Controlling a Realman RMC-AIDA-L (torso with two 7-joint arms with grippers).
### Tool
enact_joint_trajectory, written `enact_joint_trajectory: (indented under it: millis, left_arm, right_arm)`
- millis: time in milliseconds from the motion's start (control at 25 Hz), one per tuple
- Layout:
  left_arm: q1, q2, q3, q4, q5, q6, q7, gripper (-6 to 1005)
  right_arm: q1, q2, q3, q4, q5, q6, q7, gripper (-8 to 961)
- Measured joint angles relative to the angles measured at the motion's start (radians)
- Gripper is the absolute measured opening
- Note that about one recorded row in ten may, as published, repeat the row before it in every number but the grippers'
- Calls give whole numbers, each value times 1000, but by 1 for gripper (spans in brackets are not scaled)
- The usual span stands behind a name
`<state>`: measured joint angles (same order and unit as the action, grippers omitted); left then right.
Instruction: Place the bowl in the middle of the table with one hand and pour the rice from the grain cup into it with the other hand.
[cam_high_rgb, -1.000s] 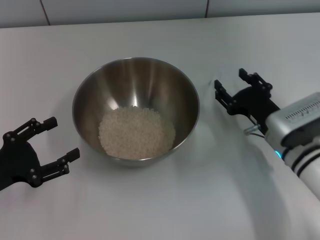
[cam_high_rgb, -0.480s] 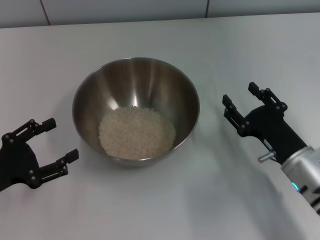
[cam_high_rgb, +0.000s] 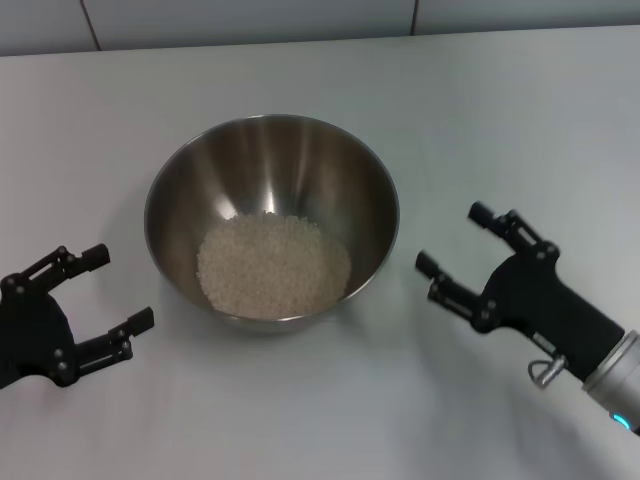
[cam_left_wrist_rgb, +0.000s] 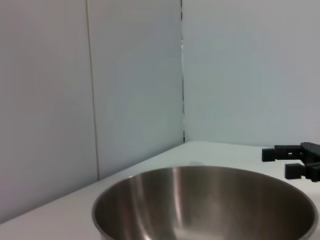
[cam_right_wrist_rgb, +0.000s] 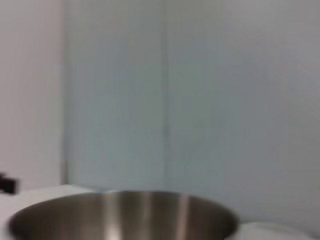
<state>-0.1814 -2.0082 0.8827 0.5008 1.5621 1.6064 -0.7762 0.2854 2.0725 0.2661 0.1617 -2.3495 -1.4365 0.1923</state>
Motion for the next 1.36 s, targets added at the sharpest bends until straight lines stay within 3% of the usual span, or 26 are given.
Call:
enact_joint_trajectory:
  millis: [440, 1360]
  left_arm:
    - [-7, -5, -4, 2, 46, 3, 0, 859]
    - [-3, -6, -5, 2, 45, 6, -2, 859]
  right_arm:
    - [8, 2, -4, -60, -129, -66, 15, 835]
    - [0, 3, 0, -73, -131, -81, 15, 834]
